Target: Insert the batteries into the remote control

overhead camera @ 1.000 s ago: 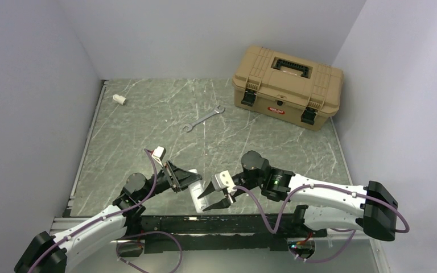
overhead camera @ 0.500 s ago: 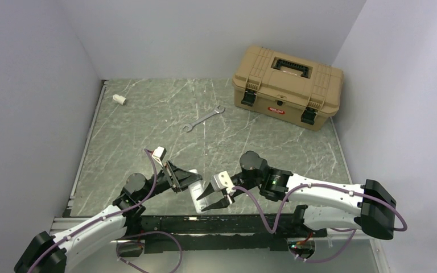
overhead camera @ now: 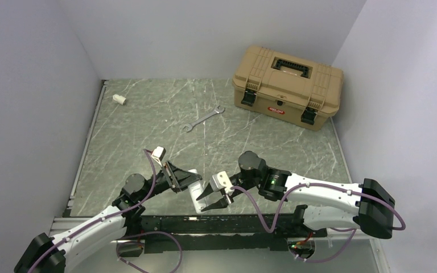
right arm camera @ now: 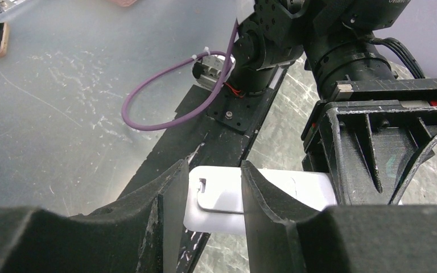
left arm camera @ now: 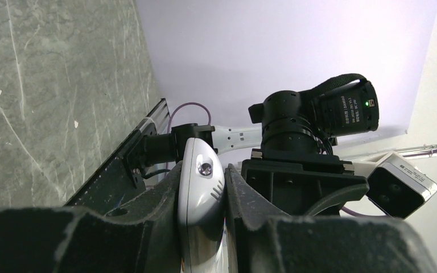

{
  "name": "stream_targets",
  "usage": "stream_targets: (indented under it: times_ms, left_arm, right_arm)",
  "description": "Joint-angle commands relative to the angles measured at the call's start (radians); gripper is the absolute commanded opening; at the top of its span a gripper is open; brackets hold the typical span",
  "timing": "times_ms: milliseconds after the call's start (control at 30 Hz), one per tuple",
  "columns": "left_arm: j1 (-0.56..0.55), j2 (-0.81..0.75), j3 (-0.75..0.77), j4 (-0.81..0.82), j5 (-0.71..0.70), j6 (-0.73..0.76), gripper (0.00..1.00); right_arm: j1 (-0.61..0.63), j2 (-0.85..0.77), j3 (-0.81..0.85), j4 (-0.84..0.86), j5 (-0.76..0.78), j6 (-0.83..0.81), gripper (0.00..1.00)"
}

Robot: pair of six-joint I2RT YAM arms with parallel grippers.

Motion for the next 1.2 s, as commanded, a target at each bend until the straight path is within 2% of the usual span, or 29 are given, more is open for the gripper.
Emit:
stream_targets:
  times_ms: [0,533,1167]
  left_arm:
    - [-0.005,0.001,0.034,0.069,0.002,-0.014,0.00]
    - [-0.010,-0.001,0.035,0.081,0.005,-0.028,0.00]
    - [-0.014,0.006,0.035,0.114,0.009,-0.043,0.00]
  right_arm:
    - [0.006,-0.002,0.001,0.042,-0.008,-0.027,0.42]
    - [0.009,0.006,0.000,-0.006,0.025,-0.080,0.42]
    - [0.007,0.029,-0.006,-0.010,0.057,-0.103,0.37]
